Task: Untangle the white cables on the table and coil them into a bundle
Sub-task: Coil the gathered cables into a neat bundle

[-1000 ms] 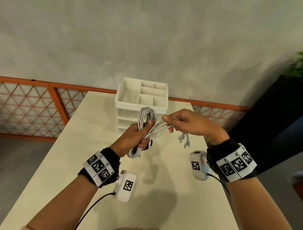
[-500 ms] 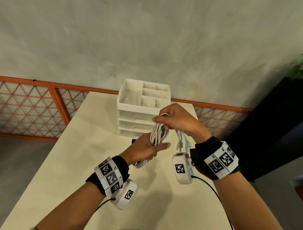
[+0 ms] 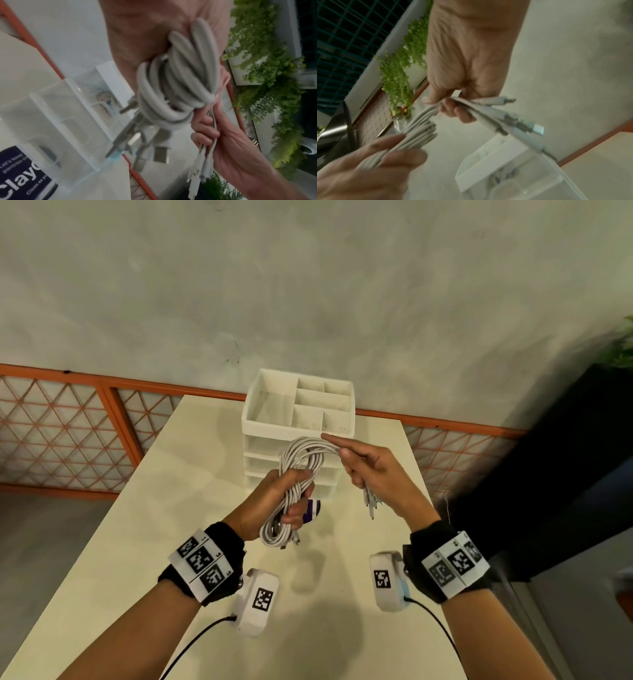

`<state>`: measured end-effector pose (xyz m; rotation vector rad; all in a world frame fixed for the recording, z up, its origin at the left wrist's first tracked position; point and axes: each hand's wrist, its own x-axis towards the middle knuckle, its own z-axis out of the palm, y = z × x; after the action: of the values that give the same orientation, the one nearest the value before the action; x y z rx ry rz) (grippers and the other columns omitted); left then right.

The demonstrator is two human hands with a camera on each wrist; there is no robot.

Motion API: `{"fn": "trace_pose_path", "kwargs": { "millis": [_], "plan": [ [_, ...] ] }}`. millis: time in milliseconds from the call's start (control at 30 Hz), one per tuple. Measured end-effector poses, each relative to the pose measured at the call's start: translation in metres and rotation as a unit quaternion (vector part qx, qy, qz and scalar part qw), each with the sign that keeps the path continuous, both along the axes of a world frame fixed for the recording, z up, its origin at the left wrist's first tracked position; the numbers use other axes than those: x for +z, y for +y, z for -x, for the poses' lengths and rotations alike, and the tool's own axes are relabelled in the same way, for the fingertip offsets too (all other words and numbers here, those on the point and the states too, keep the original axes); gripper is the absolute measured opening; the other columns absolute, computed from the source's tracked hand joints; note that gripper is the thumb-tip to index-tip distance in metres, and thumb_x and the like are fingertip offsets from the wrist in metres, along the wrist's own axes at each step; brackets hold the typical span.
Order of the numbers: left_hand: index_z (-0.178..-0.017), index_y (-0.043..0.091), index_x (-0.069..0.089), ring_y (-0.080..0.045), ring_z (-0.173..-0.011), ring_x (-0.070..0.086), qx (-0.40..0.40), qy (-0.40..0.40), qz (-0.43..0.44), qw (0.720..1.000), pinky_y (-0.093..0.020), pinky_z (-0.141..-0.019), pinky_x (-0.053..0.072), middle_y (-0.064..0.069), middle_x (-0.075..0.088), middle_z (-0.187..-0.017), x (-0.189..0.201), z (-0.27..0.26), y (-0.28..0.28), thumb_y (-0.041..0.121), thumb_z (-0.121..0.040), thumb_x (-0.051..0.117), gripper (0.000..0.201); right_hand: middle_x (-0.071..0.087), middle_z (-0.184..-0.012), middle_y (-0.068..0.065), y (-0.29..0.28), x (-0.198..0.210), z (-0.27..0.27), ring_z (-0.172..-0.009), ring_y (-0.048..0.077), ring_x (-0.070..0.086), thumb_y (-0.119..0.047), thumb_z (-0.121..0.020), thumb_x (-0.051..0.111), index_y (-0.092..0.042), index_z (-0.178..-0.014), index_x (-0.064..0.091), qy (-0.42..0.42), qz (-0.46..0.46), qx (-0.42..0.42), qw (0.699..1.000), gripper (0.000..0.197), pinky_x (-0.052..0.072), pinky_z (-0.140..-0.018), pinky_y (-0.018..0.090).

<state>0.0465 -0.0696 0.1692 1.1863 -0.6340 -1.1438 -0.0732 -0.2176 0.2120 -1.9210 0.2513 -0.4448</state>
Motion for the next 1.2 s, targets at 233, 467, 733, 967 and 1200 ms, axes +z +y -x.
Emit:
{"fn": "trace_pose_path", "kwargs": {
  "millis": [233, 467, 733, 967, 1200],
  "plan": [
    [-0.059, 0.018, 0.052, -0.016, -0.037, 0.031, 0.047, -0.101, 0.018, 0.994, -0.025, -0.046, 0.035, -0.004, 0.035, -0.044, -0.002, 0.011, -0.007, 0.043, -0.087, 0.056, 0.038, 0.060, -0.081, 0.004, 0.039, -0.035, -0.018, -0.062, 0.014, 0.060, -0.028, -0.096, 0.051, -0.030, -0.127, 0.058, -0.063, 0.005, -0.164, 0.984, 0.032, 0.055, -0.066, 0.034],
    [-0.084, 0.008, 0.063, -0.017, -0.040, 0.048, 0.019, -0.170, 0.034, 0.985, -0.026, -0.051, 0.045, -0.013, 0.057, -0.056, -0.010, 0.008, -0.008, 0.042, -0.088, 0.054, 0.035, 0.057, -0.095, 0.001, 0.036, -0.027, -0.017, -0.089, 0.011, 0.057, -0.026, -0.097, 0.050, -0.024, -0.131, 0.056, 0.015, 0.119, -0.165, 0.979, 0.035, 0.044, -0.081, 0.008],
    [-0.098, 0.009, 0.063, -0.023, -0.057, 0.055, 0.018, -0.181, 0.032, 0.983, -0.034, -0.060, 0.049, -0.029, 0.060, -0.076, -0.015, 0.003, -0.015, 0.028, -0.090, 0.061, 0.021, 0.058, -0.089, -0.013, 0.029, -0.015, -0.024, -0.097, 0.018, 0.064, -0.015, -0.091, 0.059, -0.018, -0.121, 0.066, 0.045, 0.044, -0.166, 0.984, 0.030, 0.053, -0.091, 0.031],
    [-0.112, 0.010, 0.062, -0.034, -0.089, 0.061, -0.008, -0.169, -0.001, 0.986, -0.049, -0.084, 0.051, -0.032, 0.061, -0.111, -0.017, -0.007, -0.013, 0.030, -0.080, 0.064, 0.038, 0.061, -0.071, 0.001, 0.024, -0.018, -0.029, -0.078, 0.032, 0.071, -0.007, -0.087, 0.064, -0.014, -0.117, 0.066, 0.045, -0.048, -0.157, 0.985, 0.031, 0.059, -0.082, 0.042],
    [-0.096, 0.009, 0.063, -0.016, -0.081, 0.057, 0.031, -0.164, -0.048, 0.985, -0.034, -0.077, 0.047, -0.005, 0.061, -0.083, -0.024, -0.012, -0.014, 0.028, -0.078, 0.059, 0.026, 0.069, -0.081, 0.000, 0.017, -0.017, -0.024, -0.083, 0.023, 0.072, -0.024, -0.086, 0.068, -0.021, -0.115, 0.067, 0.067, 0.014, -0.100, 0.993, 0.029, 0.051, -0.076, 0.021]
  ]
}}
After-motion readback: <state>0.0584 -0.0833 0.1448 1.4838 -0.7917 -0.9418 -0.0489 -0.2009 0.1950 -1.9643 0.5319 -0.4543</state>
